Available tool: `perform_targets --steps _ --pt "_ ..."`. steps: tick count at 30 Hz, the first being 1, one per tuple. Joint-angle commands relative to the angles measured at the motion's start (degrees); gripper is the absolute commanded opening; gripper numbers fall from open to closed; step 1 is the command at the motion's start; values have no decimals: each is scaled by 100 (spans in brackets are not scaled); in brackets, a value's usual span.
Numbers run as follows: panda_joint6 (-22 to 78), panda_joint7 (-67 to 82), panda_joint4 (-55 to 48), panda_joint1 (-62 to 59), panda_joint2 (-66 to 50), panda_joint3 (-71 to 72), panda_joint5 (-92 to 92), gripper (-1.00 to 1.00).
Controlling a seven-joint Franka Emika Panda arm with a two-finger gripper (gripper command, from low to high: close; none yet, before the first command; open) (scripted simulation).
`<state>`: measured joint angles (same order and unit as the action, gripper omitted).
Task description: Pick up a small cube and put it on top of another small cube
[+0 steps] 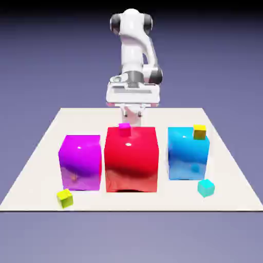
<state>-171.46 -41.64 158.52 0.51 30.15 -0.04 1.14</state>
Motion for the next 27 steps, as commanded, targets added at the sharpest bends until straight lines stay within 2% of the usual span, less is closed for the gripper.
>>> perform_targets --steps 1,27 --pt "212 68 -206 -14 -208 -3 95 0" --pt "5713 1834 -5554 -390 -5607 -92 2556 0"
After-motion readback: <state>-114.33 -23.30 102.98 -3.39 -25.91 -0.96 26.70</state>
